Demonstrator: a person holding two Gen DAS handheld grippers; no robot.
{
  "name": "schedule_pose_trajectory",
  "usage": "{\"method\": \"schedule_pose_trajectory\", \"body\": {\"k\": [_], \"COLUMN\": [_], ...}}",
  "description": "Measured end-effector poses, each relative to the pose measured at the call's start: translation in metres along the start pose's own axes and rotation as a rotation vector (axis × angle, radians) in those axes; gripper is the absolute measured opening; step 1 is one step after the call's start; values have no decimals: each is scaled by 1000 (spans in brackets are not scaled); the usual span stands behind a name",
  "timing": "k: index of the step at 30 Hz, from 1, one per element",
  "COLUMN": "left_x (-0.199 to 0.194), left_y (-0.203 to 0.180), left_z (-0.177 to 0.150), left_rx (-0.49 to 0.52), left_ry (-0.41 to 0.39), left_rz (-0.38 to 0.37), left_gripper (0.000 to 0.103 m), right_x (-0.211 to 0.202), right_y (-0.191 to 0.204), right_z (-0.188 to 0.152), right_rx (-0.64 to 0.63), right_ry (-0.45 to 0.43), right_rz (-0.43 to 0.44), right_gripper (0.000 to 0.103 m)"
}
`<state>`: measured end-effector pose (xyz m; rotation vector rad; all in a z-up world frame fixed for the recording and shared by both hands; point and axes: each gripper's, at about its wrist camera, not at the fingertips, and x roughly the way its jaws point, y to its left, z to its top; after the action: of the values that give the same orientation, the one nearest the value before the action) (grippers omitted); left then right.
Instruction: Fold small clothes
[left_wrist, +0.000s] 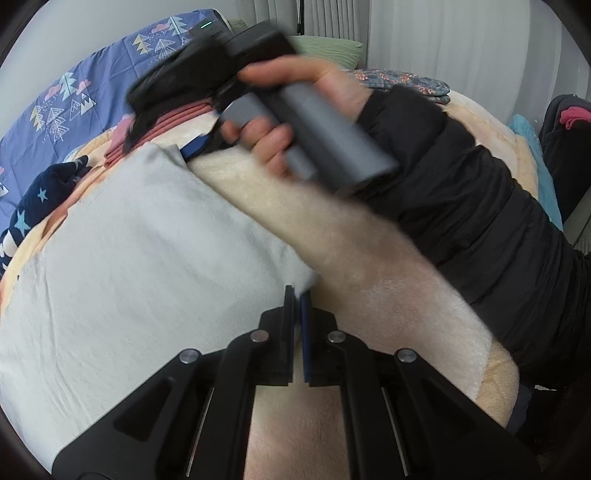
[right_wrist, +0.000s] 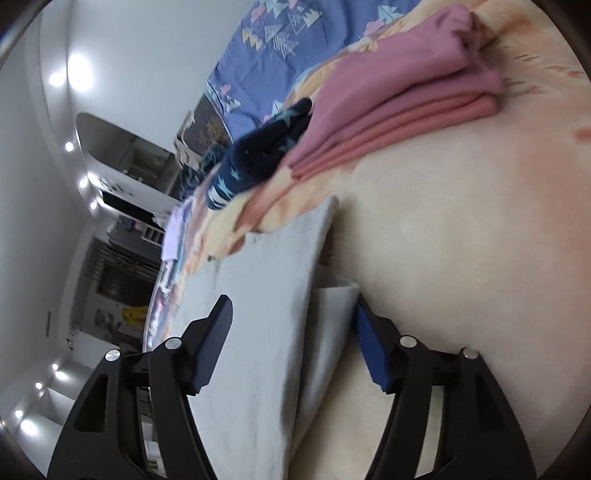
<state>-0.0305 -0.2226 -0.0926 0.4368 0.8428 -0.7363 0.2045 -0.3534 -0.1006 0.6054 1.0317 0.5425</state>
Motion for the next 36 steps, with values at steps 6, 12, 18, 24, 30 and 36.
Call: {"method": "schedule_pose_trajectory", "body": {"k": [6, 12, 18, 24, 30, 36], "left_x": [-5, 12, -5, -62, -137, -193], "left_y": [3, -4, 3, 46, 152, 213], "left_z": [0, -5, -10, -43, -139, -232], "left_rx": [-11, 10, -34, -154, -541, -702], "left_ry": [-20, 24, -21, -126, -166, -118], "left_rz": [-43, -74, -83, 16, 232, 499], "left_gripper": [3, 3, 18, 41, 41, 33], "right_x": [-31, 8, -45, -72, -12, -24], "right_y": [20, -9, -10, 33, 96, 166], "right_z": [2, 6, 0, -24, -115, -160], "right_rx": [-11, 33, 60, 3, -395, -629], "right_ry": [-137, -111, -294, -271, 18, -89], "right_rz": [153, -51, -96, 206, -282, -484], "right_gripper": [4, 2, 37, 39, 46, 45]}}
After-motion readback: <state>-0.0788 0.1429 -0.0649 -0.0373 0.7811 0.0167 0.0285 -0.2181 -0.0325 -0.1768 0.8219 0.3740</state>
